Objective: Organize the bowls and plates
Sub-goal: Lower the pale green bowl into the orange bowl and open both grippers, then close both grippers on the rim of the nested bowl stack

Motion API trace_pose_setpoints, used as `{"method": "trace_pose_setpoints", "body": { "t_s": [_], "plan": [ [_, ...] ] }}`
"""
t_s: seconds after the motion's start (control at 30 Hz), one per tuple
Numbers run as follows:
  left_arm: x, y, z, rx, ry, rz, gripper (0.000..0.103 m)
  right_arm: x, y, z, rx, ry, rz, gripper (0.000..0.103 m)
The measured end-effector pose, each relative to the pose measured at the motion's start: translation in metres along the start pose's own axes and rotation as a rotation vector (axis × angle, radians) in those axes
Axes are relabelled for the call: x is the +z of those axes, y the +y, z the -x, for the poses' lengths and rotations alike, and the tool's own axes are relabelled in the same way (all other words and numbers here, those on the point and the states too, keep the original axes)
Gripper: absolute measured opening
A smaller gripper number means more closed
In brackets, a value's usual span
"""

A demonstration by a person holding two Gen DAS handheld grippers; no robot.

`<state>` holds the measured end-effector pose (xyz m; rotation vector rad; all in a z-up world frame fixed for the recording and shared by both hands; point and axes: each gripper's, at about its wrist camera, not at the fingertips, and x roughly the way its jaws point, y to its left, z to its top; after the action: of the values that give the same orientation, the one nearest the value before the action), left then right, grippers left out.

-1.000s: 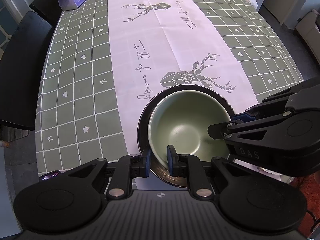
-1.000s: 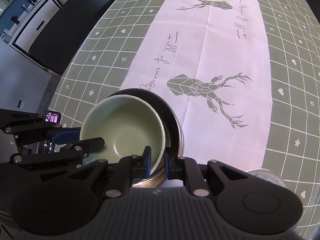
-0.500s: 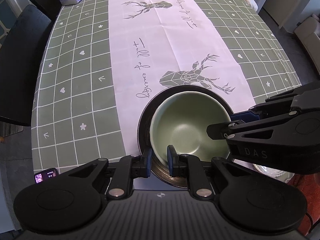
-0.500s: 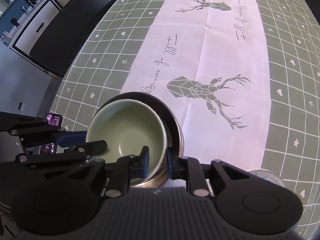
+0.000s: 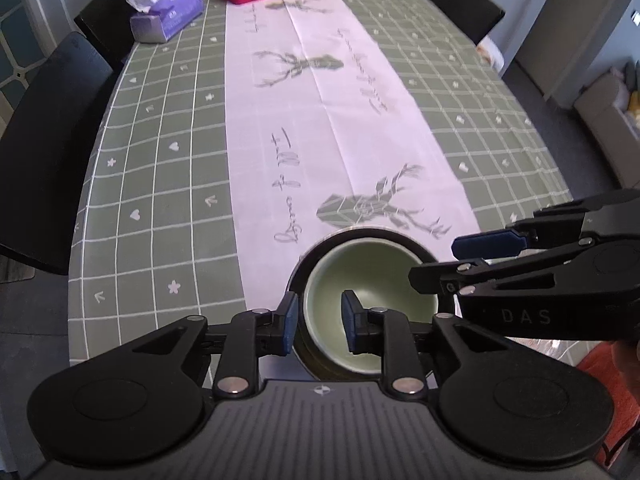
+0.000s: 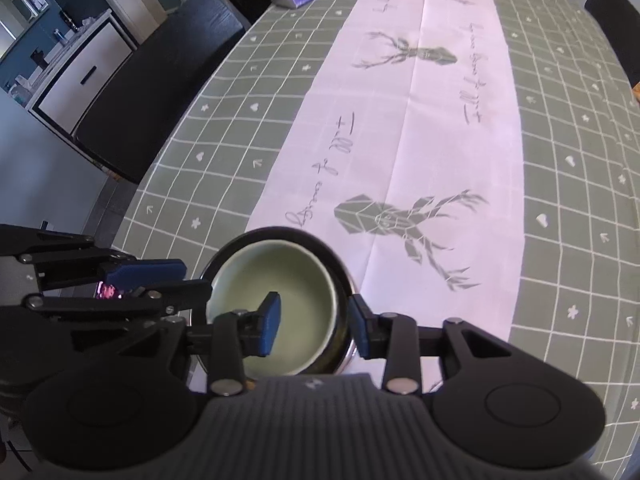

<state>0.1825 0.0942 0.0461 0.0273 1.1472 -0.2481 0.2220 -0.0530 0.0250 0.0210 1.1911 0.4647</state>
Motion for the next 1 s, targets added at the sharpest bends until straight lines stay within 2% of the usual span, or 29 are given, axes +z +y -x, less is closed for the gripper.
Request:
{"method": "trace_pose_setpoints", "body": {
  "t_s": [0.03,0.1,0.3,0.4,0.5,0.6,0.8,1.0],
  "plan": [
    [0.000,0.002,0.002,0.000,-0.026,-0.003,0.036,-0.001,-0.002,0.002,-0.002,-0.011,0.001,0.049],
    [-0.002,0.003,0.007,0.002,-0.072,-0.016,0.052,-0.005,-0.006,0.005,-0.004,-0.031,-0.007,0.057],
    [-0.016,0.012,0.003,-0.032,-0.173,-0.074,0.070,-0.018,-0.027,0.004,0.027,-0.076,-0.066,0.067],
    [-0.022,0.021,-0.009,-0.061,-0.180,-0.095,0.073,-0.026,-0.038,-0.003,0.065,-0.080,-0.125,0.068],
    [-0.028,0.032,-0.027,-0.084,-0.136,-0.067,0.073,-0.035,-0.046,-0.016,0.106,-0.054,-0.180,0.069],
    [-0.034,0.044,-0.042,-0.110,-0.102,-0.012,0.074,-0.044,-0.049,-0.031,0.128,-0.031,-0.214,0.070],
    [-0.042,0.066,-0.068,-0.249,-0.049,0.170,0.074,-0.050,-0.055,-0.061,0.202,0.018,-0.310,0.070],
    [-0.047,0.070,-0.086,-0.285,-0.018,0.195,0.074,-0.052,-0.056,-0.074,0.222,0.035,-0.348,0.070]
  ]
}}
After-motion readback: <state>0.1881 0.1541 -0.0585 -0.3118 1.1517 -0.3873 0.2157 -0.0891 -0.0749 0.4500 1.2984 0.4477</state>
